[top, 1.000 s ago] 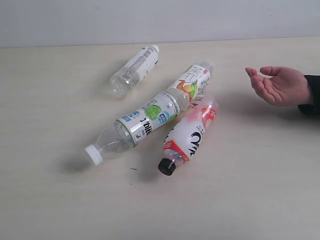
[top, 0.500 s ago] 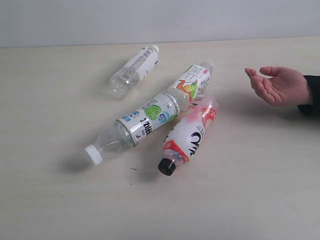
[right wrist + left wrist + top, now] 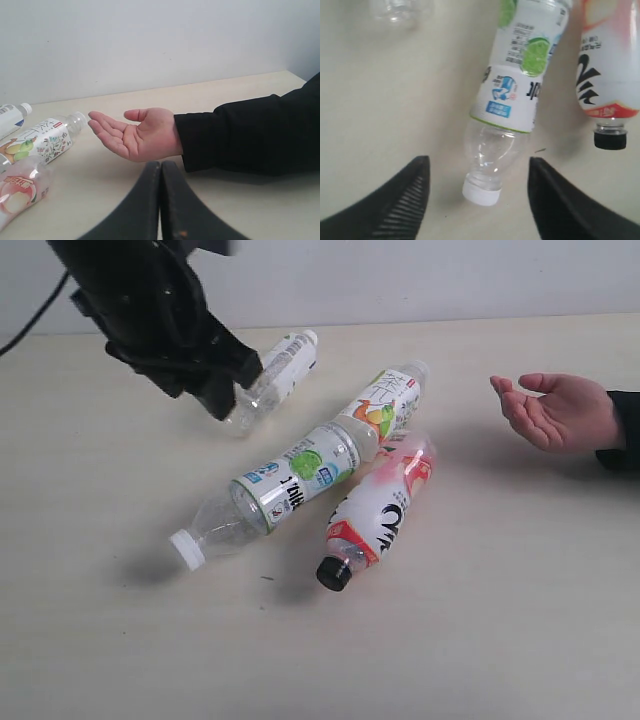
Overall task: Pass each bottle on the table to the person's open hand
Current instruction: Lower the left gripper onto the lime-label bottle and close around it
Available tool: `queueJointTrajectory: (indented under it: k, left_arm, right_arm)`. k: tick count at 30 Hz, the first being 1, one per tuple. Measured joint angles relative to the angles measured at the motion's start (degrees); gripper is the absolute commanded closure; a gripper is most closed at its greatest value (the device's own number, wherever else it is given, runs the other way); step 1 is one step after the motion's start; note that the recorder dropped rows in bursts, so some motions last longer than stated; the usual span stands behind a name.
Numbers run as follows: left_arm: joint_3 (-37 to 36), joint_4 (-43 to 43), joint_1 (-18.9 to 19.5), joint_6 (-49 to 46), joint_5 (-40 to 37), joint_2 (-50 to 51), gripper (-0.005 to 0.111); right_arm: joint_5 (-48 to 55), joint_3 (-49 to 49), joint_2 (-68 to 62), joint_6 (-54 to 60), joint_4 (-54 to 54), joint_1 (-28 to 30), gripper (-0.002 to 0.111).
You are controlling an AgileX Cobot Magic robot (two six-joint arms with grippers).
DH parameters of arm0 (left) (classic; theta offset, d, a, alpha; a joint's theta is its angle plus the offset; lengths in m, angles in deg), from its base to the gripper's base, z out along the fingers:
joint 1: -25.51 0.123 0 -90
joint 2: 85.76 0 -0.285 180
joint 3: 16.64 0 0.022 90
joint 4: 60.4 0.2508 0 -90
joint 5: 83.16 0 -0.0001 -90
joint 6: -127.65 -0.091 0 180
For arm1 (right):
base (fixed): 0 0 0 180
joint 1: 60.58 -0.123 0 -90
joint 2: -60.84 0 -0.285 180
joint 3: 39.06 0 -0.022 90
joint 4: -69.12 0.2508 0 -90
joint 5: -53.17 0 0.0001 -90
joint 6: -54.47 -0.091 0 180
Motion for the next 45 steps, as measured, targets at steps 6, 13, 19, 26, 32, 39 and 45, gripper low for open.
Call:
queueJointTrajectory:
  k: [6,13,19,26,32,39,45]
  left_arm:
    - [4.00,0.00,-5.20,-4.65,-3.05,7.06,0.025]
    - [6.02,0.35,-6.61,-7.13,-1.57,12.84,0.025]
    - [6.11,0.35,-6.61,-8.93,1.09,15.06,0.025]
    - [6.69,0.35,-6.18,-12.18,4.63,18.88,0.025]
    - [8.13,0.35,-4.30,-13.40,4.51,21.53,0.025]
    - [8.26,0.35,-3.83,-14.89,4.62,23.00,0.025]
    - [8.35,-0.57,-3.83,-15.13,4.62,23.00,0.025]
  right_arm:
    - [0.00,0.00,0.00,0.00,0.00,0.00,0.108]
    - [0.00,0.00,0.00,0.00,0.00,0.00,0.108]
    - [0.00,0.00,0.00,0.00,0.00,0.00,0.108]
    - [0.00,0.00,0.00,0.00,0.00,0.00,0.108]
    - [0.00,0.00,0.00,0.00,0.00,0.00,0.108]
    - [0.00,0.00,0.00,0.00,0.00,0.00,0.108]
    - [0.00,0.00,0.00,0.00,0.00,0.00,0.108]
